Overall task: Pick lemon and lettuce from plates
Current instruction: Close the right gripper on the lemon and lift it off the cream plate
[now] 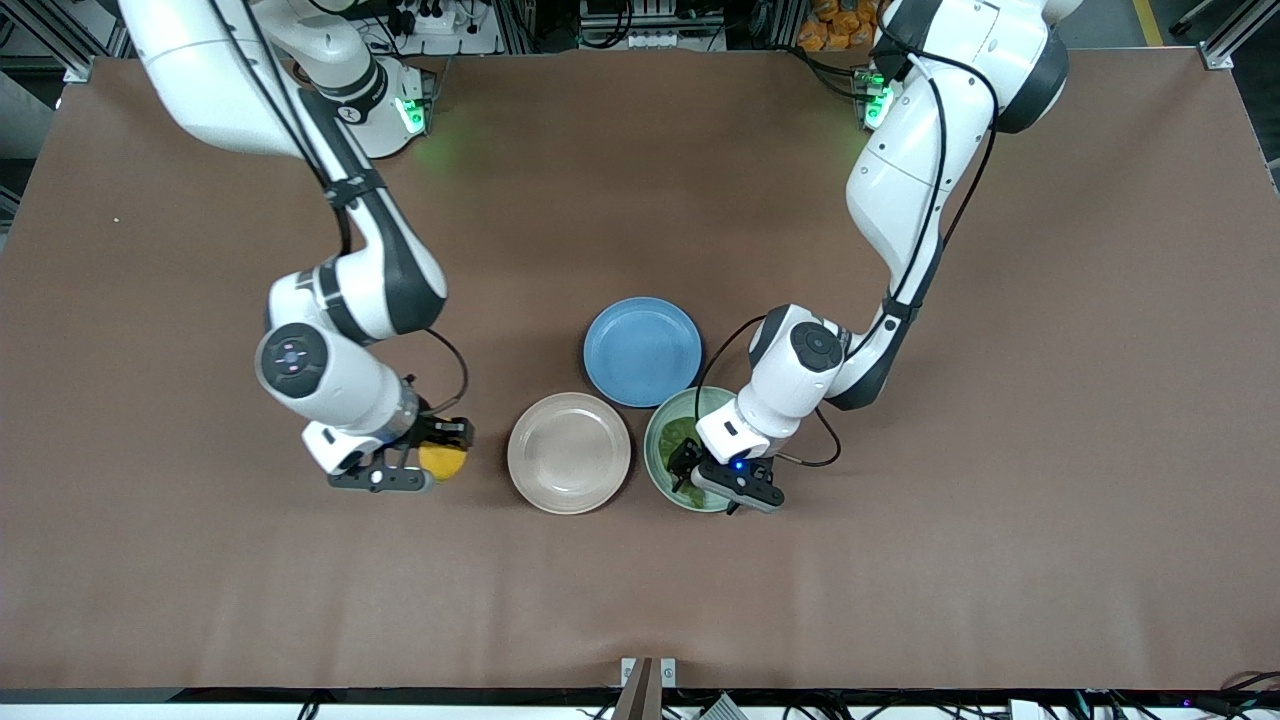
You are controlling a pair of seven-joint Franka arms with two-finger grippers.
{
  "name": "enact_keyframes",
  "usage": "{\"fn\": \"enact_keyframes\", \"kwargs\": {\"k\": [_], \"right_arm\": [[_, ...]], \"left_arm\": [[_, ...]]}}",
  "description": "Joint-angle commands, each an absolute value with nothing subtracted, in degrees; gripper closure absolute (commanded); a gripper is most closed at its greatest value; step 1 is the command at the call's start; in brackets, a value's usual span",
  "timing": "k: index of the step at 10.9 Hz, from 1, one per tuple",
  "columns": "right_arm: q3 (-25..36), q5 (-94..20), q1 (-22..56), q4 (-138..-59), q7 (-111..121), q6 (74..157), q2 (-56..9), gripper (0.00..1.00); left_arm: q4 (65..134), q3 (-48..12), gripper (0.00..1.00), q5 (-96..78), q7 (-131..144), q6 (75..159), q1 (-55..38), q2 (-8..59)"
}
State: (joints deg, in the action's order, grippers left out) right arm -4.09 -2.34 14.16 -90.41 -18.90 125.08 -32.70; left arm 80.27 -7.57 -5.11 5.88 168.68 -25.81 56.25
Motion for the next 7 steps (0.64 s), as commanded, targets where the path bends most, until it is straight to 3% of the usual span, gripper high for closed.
{"fn": "enact_keyframes", "kwargs": {"k": [1,7], "right_arm": [[-4.83,-1.67,10.03,-91.32,-11.62,119.72,-29.62,1.0],[-4.75,-0.88,7.47,-91.41,-9.76,116.54,-27.42,1.0]], "left_arm": [[79.19,-5.28,0.0,-3.26,5.45,165.35,-27.16,56.52],[79.1,-5.1,0.0,-2.46,5.45,161.65,-27.86,55.81]]}}
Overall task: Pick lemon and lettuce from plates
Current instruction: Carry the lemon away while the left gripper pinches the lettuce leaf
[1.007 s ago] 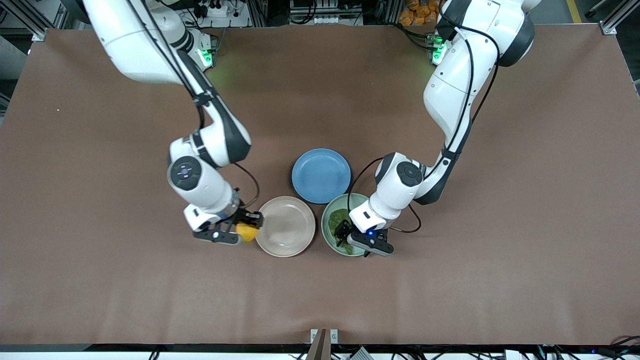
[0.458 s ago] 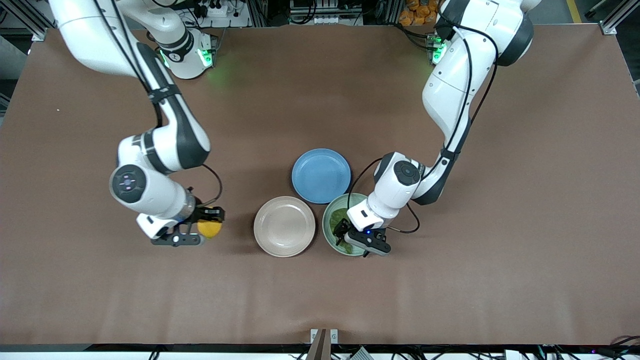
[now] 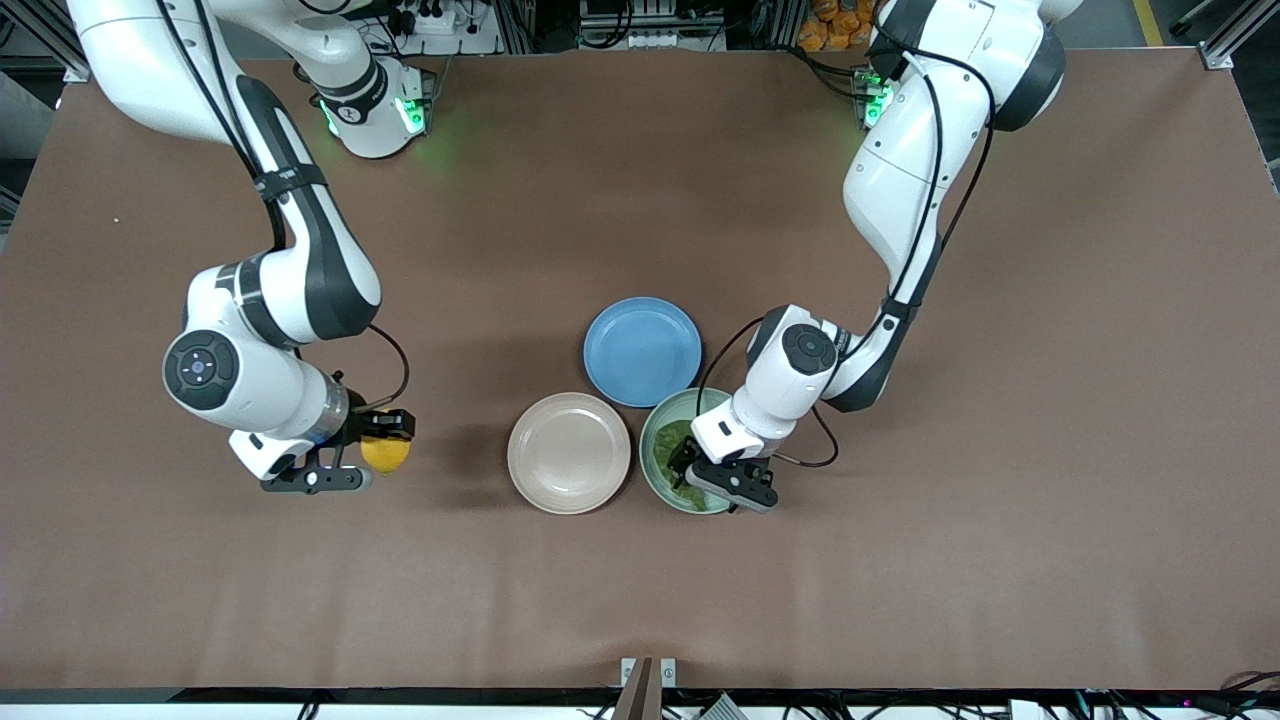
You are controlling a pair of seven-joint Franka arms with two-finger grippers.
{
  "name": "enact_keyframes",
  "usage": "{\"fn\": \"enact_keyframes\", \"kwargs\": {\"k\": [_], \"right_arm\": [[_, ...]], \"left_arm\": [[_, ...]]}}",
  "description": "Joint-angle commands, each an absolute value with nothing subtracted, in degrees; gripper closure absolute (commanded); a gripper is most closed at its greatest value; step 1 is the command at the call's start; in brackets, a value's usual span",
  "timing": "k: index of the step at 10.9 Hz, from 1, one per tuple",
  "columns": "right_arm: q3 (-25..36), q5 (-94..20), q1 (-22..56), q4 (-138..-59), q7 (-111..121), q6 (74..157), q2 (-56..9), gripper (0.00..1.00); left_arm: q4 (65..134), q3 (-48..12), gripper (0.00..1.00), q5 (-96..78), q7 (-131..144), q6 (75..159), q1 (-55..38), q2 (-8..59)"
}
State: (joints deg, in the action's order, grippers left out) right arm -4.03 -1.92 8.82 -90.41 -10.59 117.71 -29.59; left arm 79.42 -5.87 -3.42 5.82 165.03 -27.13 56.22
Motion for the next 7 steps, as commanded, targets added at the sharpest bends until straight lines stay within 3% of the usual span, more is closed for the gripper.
{"fn": "enact_keyframes", "kwargs": {"k": [1,3,7], "right_arm": [[-4.75,-0.88,7.12,-91.41,-9.67,116.54,-27.16,1.0],[-4.66,-0.7,6.94,-91.41,-9.67,116.46,-26.63,1.0],[-4.66,1.13,6.33,-91.14,-9.67,115.4,-25.49,1.0]], "left_arm": [[78.93,-4.14,0.0,-2.29,5.45,159.72,-28.21,55.38],[77.96,-2.91,0.0,-2.29,5.45,155.32,-29.27,54.67],[77.26,-2.64,0.0,-2.2,5.19,154.25,-29.27,54.32]]}}
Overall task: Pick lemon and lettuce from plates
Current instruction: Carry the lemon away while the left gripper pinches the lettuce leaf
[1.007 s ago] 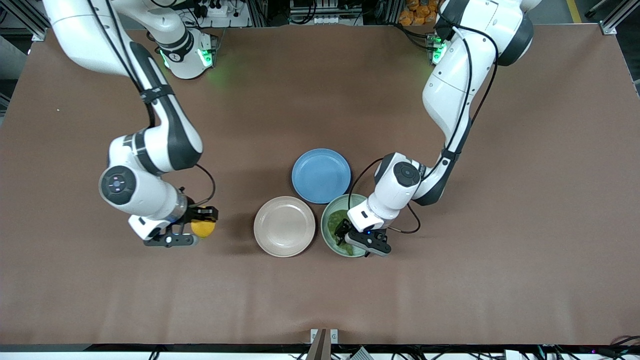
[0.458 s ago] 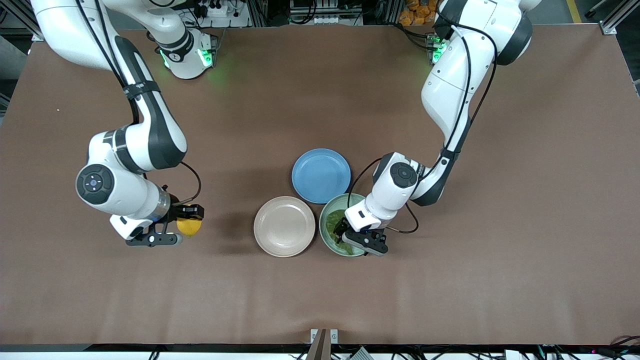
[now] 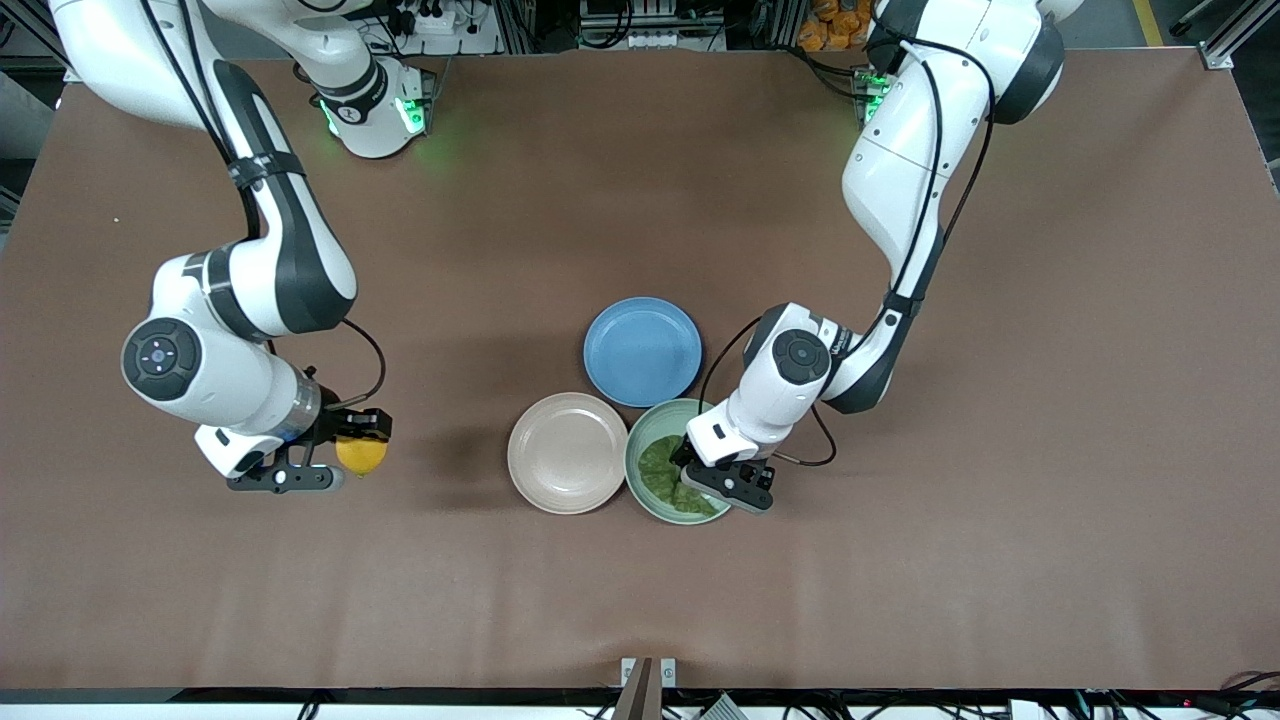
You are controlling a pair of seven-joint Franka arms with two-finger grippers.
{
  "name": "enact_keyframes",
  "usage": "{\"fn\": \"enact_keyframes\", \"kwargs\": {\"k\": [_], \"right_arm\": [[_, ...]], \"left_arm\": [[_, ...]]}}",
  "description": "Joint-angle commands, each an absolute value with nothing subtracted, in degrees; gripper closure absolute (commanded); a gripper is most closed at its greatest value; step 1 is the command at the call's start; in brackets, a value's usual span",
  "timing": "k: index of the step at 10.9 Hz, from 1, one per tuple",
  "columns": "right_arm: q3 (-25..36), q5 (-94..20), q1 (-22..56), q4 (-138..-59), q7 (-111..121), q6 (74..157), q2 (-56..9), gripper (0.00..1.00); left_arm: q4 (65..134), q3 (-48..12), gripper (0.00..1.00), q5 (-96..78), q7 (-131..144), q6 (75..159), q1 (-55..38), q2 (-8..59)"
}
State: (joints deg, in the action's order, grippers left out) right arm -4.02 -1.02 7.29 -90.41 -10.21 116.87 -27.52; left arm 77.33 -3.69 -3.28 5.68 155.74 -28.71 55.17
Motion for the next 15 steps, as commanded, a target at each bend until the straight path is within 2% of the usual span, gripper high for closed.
{"fn": "enact_keyframes", "kwargs": {"k": [1,4,8,11,15], "right_arm": [[-4.66,2.1,6.15,-91.14,-9.75,115.4,-25.05,1.0],[-4.66,3.94,5.72,-91.05,-9.67,114.26,-24.35,1.0],[-4.75,4.92,-0.33,-91.58,-1.09,112.5,-24.17,1.0],[-4.66,4.92,-1.23,-92.02,-0.26,112.59,-24.52,1.0],[-4.66,4.92,-2.98,-97.89,-0.26,117.49,-24.08,1.0]], "left_arm": [[76.39,-2.64,0.0,-2.2,5.19,154.16,-29.27,54.4],[73.92,-2.72,0.0,-2.28,5.18,150.56,-29.36,54.4],[73.04,-3.25,0.0,-2.37,3.6,151.08,-29.62,55.02],[73.21,-3.08,0.0,-2.46,3.52,151.43,-30.5,56.07],[73.65,-2.99,0.0,-2.37,2.37,154.07,-30.24,57.48]]}}
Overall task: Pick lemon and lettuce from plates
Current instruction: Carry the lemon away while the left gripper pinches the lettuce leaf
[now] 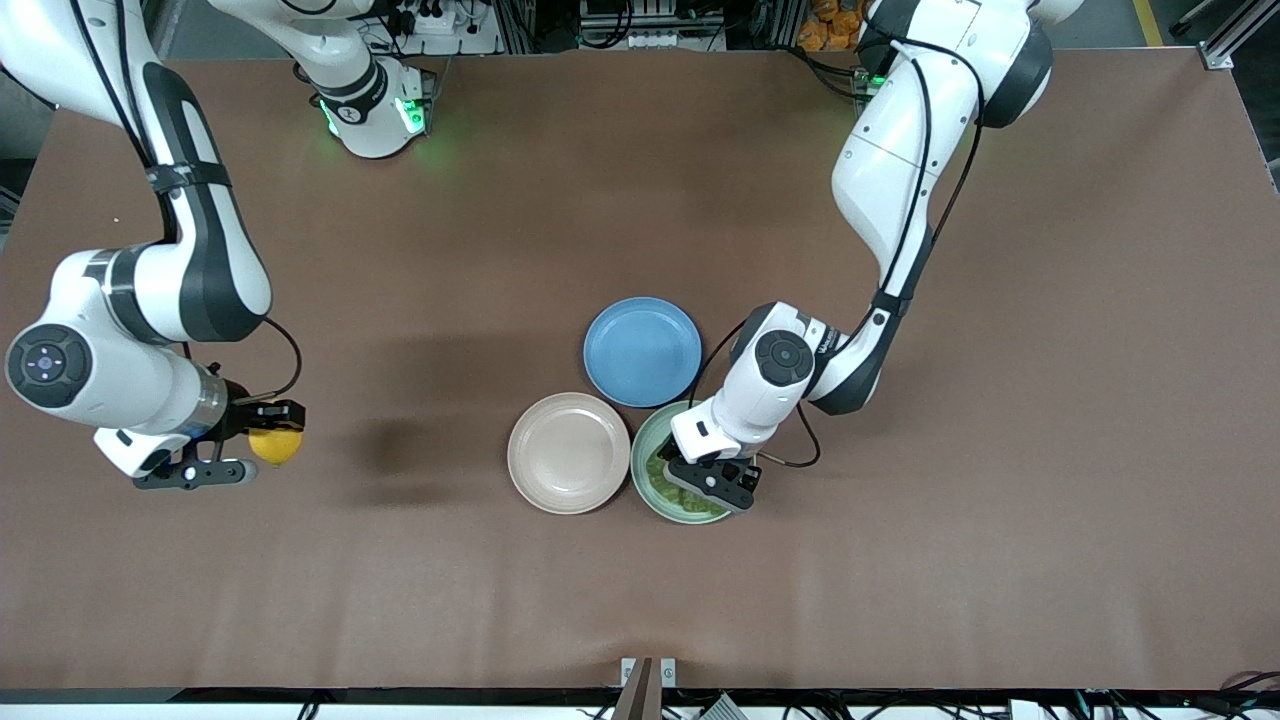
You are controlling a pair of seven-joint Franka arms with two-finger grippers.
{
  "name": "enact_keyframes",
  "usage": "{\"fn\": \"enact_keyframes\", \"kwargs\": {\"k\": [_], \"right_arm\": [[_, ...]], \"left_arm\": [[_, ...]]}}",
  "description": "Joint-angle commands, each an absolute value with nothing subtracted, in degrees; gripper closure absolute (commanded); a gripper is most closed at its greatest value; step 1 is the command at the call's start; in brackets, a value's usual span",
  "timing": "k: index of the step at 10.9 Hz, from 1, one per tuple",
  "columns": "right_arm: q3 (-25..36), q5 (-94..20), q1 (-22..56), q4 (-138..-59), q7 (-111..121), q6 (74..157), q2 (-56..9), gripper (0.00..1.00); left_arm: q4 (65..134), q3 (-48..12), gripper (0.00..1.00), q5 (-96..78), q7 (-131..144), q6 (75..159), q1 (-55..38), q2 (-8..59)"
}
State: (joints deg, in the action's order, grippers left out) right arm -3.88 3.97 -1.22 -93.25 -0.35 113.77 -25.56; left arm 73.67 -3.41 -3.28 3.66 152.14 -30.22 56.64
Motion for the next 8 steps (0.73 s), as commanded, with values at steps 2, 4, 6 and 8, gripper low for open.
{"fn": "enact_keyframes", "kwargs": {"k": [2,4,6,8], "right_arm": [[-4.66,4.92,-3.95,-101.5,-0.18,122.14,-24.26,1.0],[-4.66,4.92,-4.13,-104.14,-0.18,125.93,-24.69,1.0],[-4.66,4.92,-5.18,-105.72,-0.18,128.31,-25.92,1.0],[-4.66,4.92,-5.36,-106.26,-0.18,129.46,-27.06,1.0]], "left_arm": [[73.83,-2.99,0.0,-2.2,2.11,154.95,-30.41,57.83],[74.09,-2.99,0.25,-2.11,2.11,155.39,-30.5,58.09],[74.18,-2.9,0.8,-2.02,2.02,155.39,-30.5,58.01],[74.09,-2.99,1.0,-2.11,1.58,155.39,-30.41,57.83]]}}
